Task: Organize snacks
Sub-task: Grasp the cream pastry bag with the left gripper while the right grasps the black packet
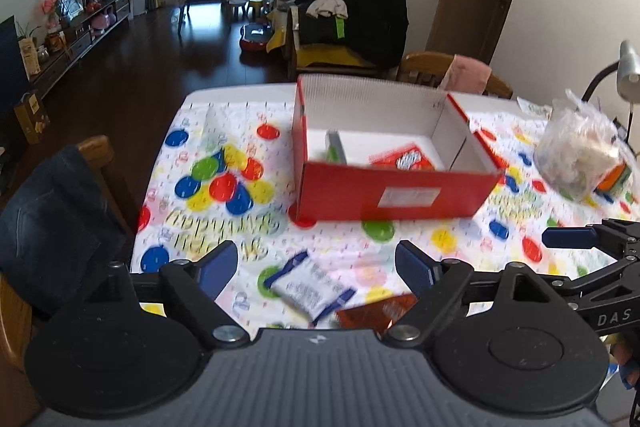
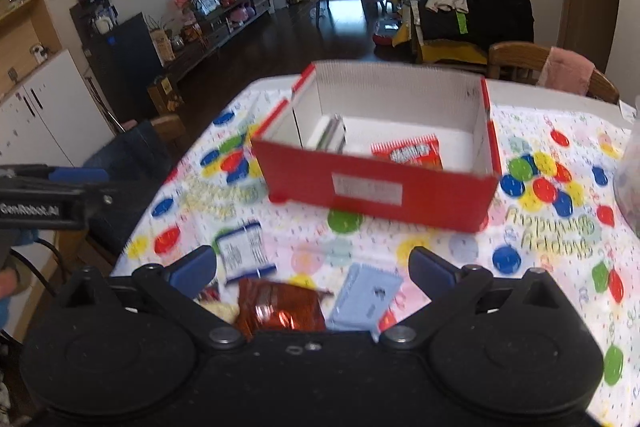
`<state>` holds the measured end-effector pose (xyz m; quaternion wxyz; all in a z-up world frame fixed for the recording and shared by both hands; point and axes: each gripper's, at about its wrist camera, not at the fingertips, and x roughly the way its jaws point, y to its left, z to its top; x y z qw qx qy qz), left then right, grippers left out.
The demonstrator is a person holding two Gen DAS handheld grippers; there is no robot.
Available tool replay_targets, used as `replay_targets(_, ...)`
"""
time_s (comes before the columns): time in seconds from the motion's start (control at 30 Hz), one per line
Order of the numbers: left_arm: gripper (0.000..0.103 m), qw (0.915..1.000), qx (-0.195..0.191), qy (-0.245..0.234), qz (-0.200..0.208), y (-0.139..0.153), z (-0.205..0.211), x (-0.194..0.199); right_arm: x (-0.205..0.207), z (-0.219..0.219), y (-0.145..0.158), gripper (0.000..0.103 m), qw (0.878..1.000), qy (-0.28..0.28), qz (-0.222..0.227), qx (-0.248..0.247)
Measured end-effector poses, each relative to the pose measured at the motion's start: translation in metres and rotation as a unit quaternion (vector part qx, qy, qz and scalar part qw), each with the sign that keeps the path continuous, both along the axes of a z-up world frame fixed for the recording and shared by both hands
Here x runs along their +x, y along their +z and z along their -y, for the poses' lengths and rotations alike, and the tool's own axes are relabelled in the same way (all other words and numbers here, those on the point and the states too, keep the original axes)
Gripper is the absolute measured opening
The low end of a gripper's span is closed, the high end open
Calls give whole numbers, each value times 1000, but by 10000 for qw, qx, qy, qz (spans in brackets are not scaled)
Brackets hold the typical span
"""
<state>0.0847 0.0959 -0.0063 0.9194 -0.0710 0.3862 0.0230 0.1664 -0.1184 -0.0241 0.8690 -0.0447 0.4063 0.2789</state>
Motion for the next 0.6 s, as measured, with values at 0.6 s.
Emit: replay_targets(0.6, 86, 9937, 373, -312, -1014, -86, 30, -17, -17, 1, -78, 97, 9970, -182, -362, -665)
